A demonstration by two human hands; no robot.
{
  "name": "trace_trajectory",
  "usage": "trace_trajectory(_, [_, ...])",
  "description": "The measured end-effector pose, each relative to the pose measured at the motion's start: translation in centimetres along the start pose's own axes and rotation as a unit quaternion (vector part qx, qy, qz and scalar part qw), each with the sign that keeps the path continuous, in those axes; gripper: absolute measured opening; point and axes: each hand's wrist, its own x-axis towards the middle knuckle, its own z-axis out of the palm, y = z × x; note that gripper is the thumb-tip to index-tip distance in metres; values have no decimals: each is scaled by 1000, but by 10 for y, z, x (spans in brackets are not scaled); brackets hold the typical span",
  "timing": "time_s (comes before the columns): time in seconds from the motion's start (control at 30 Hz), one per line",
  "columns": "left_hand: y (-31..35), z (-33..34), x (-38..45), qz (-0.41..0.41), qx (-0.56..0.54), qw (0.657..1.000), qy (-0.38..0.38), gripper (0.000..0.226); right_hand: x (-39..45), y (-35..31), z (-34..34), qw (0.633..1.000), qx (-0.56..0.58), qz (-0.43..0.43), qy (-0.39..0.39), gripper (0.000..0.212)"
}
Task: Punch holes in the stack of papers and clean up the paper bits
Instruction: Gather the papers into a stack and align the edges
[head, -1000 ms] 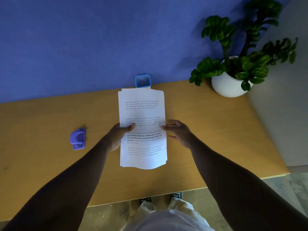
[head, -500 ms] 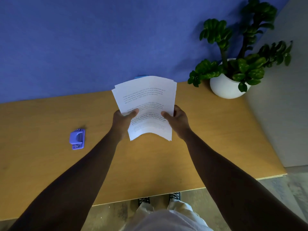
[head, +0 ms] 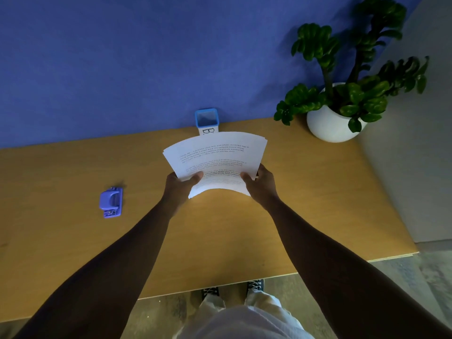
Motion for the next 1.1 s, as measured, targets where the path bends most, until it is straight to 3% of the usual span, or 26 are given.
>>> trace_trajectory(0.4, [-6,-3,-2,-8,67,997,-37,26,-4,8,1,1000,-24,-10,-10,28])
trace_trajectory(0.67, [6,-9,1,34,16,998,-47,25,5,-9,-13,1000,24,5,-13,25])
trace_trajectory(0.83, [6,-17,3,21,-12,999,-46,28,9,-13,-22,991,129,28,-5,28])
trace_trajectory(1.1, [-6,-21,2,-32,-86,996,-20,27,12,-14,-27,942,321,97,-7,23])
